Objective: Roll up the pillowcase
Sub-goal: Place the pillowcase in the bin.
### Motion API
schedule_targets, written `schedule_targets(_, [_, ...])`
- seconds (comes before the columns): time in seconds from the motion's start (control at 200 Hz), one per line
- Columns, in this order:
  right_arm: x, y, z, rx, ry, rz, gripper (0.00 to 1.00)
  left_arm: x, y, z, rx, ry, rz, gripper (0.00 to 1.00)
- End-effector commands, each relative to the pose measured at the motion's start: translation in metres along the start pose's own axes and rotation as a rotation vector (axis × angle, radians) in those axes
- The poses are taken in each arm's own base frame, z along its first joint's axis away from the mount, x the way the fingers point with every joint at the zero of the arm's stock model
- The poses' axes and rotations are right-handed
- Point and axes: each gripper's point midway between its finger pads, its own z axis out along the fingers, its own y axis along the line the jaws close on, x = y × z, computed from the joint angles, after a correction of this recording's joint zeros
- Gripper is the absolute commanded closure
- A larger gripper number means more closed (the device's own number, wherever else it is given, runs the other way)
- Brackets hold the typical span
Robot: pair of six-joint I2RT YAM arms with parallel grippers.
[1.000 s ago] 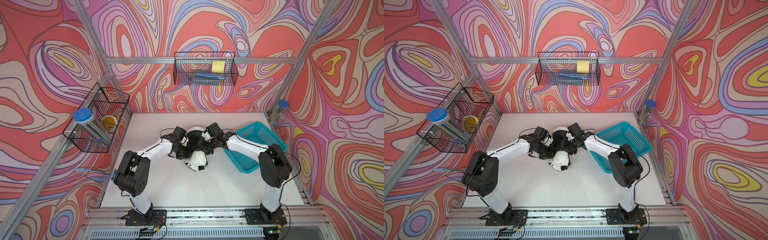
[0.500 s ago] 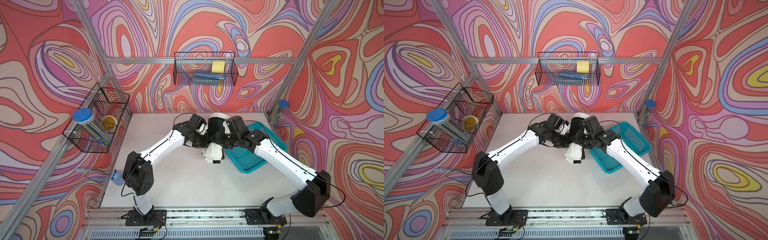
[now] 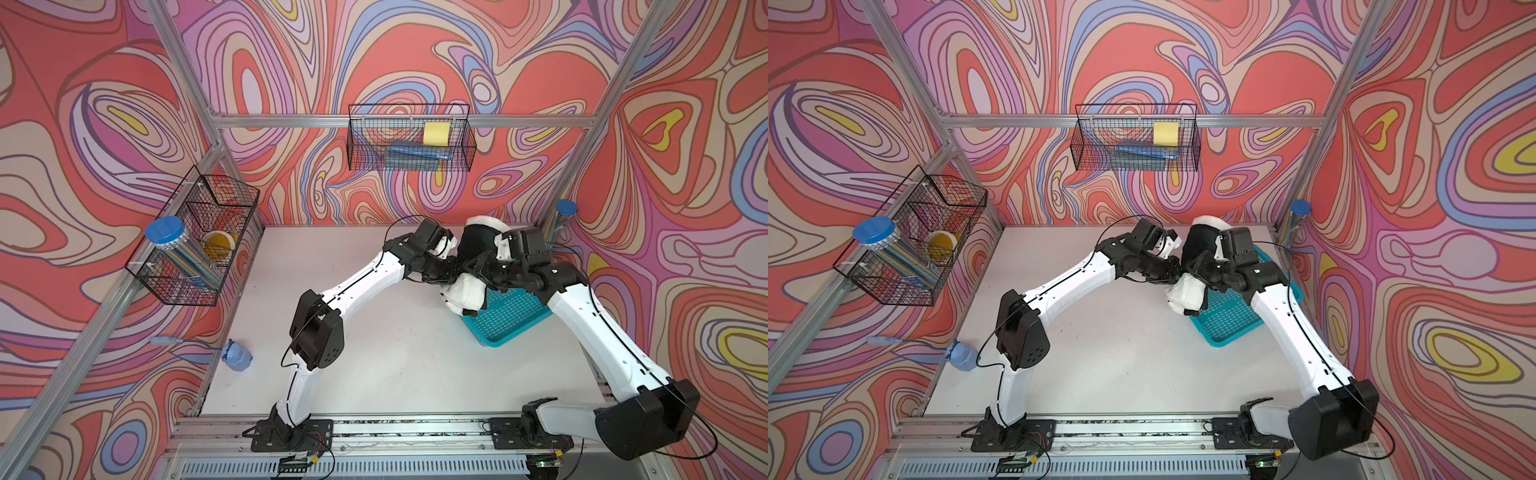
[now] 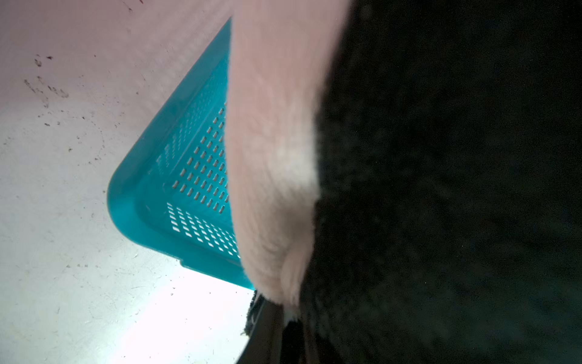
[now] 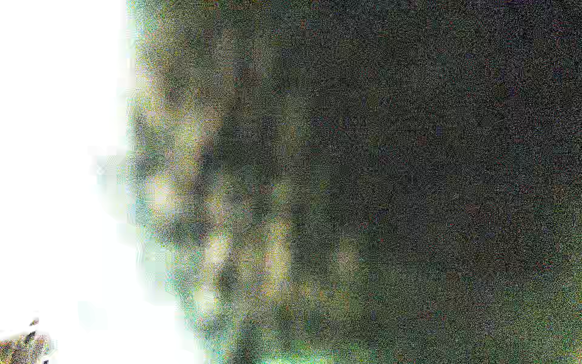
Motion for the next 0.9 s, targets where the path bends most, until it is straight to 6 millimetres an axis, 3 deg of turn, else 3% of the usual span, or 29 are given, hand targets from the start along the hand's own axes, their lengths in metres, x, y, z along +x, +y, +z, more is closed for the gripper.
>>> schedule_targets(0.0, [-0.031,0.018,0.001,-0.128,-0.089,-0.017,0.62,0.011,-0.020,0.004,0.054,0.026,0.052,0.84])
schedule_targets(0.12, [-0.039,-0.007,0.008,-0.098,-0.131,0.057,0.62,0.014,-0.011,0.000,0.035,0.029,0.043,0.84])
schedule_targets(0.295, [-0.033,-0.039,0.029,-0.064,-0.155,0.137,0.61,0.016,0.001,-0.002,0.022,0.034,0.029,0.83])
schedule_targets(0.421, [-0.040,-0.063,0.032,-0.027,-0.187,0.157,0.62,0.015,0.006,-0.002,0.023,0.038,0.019,0.83])
schedule_targets(0.526, [-0.054,-0.069,0.023,-0.006,-0.227,0.147,0.62,0.015,0.008,0.001,0.027,0.042,0.007,0.80])
schedule_targets(0.646, [-0.062,-0.077,0.019,0.024,-0.248,0.154,0.62,0.017,0.010,0.005,0.031,0.053,-0.010,0.66])
schedule_targets(0.786, [-0.065,-0.089,0.019,0.050,-0.280,0.204,0.61,0.019,0.017,0.004,0.010,0.058,-0.015,0.63])
schedule_targets(0.891, [-0.058,-0.101,0.033,0.038,-0.263,0.257,0.61,0.020,0.019,-0.001,0.008,0.053,-0.017,0.63])
